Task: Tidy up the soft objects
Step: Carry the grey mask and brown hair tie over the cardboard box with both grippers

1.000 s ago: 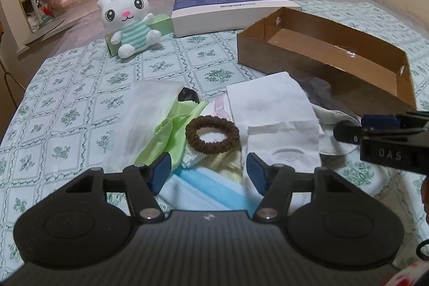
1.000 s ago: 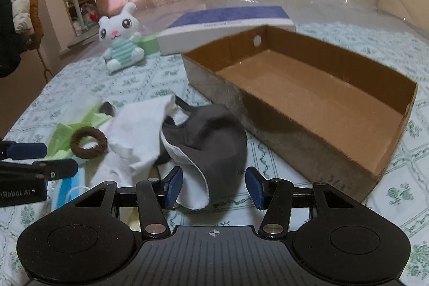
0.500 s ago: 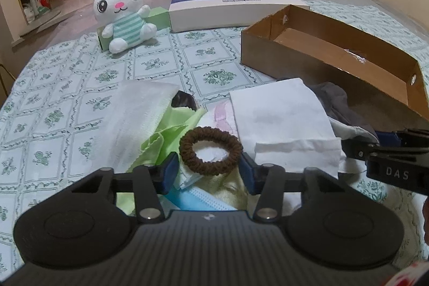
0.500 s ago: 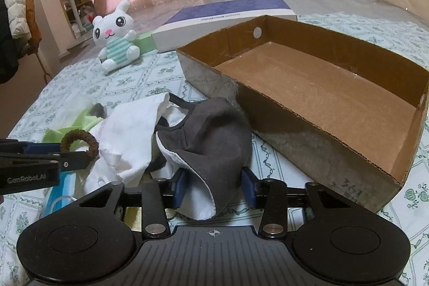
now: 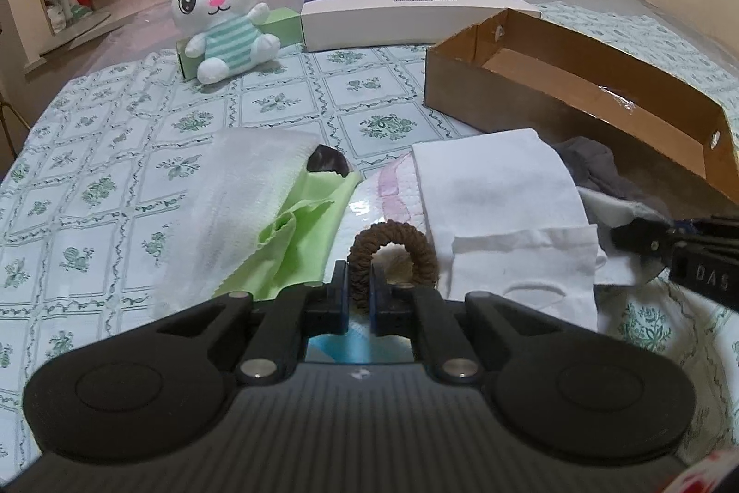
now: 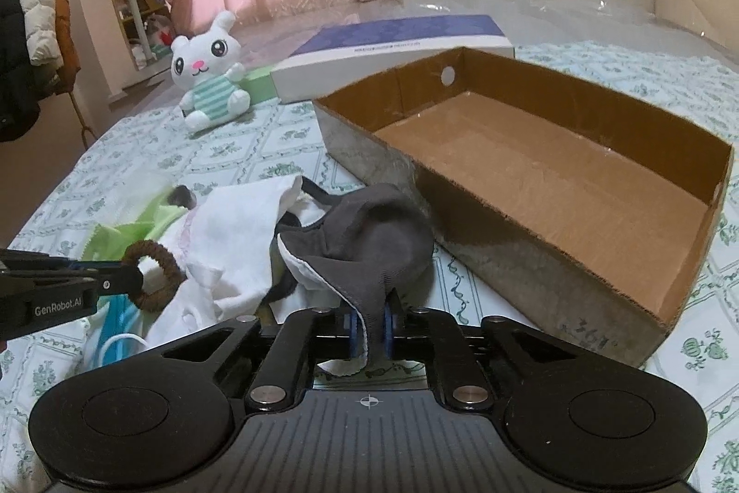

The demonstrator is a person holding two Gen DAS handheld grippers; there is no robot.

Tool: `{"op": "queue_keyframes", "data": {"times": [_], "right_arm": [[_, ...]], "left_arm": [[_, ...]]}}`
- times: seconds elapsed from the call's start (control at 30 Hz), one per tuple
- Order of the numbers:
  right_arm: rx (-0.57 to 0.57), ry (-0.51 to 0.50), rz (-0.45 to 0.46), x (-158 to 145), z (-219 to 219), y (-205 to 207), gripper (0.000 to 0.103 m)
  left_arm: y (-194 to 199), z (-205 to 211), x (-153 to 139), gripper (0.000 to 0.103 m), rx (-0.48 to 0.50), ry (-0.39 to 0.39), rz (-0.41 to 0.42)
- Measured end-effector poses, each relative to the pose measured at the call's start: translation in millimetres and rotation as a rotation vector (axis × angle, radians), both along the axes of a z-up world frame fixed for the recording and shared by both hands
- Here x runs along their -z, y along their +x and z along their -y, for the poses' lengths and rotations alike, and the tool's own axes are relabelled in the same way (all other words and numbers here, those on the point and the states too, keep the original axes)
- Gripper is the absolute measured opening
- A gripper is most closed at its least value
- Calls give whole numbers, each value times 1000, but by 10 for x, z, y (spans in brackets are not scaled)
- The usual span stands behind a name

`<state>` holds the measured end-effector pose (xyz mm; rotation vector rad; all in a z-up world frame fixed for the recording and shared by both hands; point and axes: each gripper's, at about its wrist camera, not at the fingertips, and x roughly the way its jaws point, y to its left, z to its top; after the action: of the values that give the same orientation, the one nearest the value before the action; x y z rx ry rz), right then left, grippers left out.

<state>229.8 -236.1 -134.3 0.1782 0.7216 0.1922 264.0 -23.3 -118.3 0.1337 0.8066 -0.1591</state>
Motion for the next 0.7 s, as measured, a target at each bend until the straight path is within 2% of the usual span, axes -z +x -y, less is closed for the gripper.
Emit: {"op": "queue_keyframes", "data": {"times": [0.27, 0.7], "right_arm": [[2, -19, 70, -247, 26, -163, 5], [48, -20, 209, -897, 224, -441, 5]], "left_arm": [[-170, -46, -179, 7, -5, -1, 29], [-411, -24, -701, 7, 11, -7, 128]]}}
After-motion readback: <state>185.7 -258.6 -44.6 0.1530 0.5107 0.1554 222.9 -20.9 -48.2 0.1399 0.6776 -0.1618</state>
